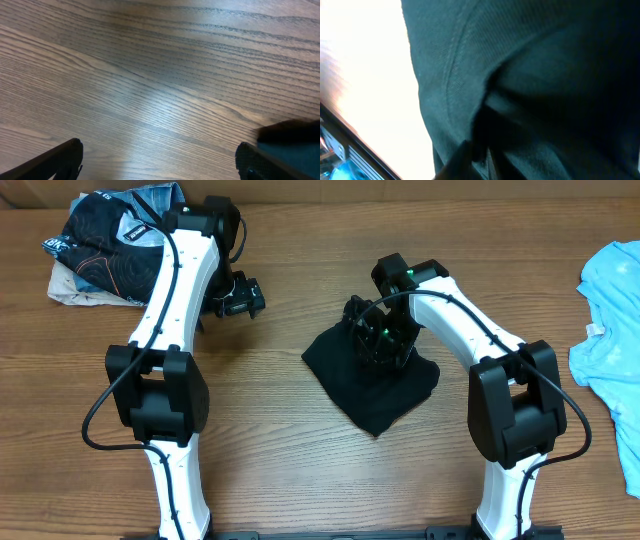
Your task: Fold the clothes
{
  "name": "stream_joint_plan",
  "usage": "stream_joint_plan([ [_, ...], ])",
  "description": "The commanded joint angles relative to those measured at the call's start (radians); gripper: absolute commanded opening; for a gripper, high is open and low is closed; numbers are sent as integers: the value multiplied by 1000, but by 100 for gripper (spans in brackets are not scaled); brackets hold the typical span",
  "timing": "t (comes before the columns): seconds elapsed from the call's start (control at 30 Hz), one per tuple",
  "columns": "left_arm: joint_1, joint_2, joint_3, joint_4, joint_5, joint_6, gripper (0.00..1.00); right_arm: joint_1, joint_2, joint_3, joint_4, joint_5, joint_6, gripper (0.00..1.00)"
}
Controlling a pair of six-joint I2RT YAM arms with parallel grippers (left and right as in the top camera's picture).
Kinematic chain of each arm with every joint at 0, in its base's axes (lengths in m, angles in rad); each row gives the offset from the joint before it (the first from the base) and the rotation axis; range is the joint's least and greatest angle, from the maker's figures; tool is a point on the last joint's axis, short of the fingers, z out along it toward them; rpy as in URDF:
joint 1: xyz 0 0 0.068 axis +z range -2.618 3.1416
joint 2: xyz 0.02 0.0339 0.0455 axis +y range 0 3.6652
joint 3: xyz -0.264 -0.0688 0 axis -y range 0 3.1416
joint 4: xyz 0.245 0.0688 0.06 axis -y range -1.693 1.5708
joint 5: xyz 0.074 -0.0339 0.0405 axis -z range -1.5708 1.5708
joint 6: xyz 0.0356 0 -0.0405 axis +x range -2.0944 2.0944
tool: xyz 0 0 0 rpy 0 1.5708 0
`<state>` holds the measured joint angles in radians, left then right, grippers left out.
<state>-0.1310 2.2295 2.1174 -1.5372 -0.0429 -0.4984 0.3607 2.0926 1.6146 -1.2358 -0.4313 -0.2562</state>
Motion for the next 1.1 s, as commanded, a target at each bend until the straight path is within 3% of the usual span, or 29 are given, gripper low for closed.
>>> stream_joint_plan([
  [0.0, 2, -32, -2, 1, -20, 5, 100, -1, -20, -5, -3, -13, -5, 4],
  [0.1, 2, -32, -2, 1, -20, 5, 100, -1, -20, -5, -2, 28, 22, 4],
  [0.43, 2, -32, -2, 2, -20, 5, 100, -1, -30, 6, -28, 467, 372, 4],
  [0.5, 2, -32, -2, 5, -20, 5, 100, -1, -30, 8, -44, 479, 377, 4],
  [0.63, 2, -32, -2, 9, -19, 4, 100, -1, -30, 8, -73, 516, 402, 16],
  [0.83, 2, -32, -2, 9, -19, 4, 100, -3, -32, 47, -164, 686, 608, 26],
  [1.07, 2, -32, -2, 8, -19, 5, 100, -4, -87, 184, -294, 703, 760, 31],
])
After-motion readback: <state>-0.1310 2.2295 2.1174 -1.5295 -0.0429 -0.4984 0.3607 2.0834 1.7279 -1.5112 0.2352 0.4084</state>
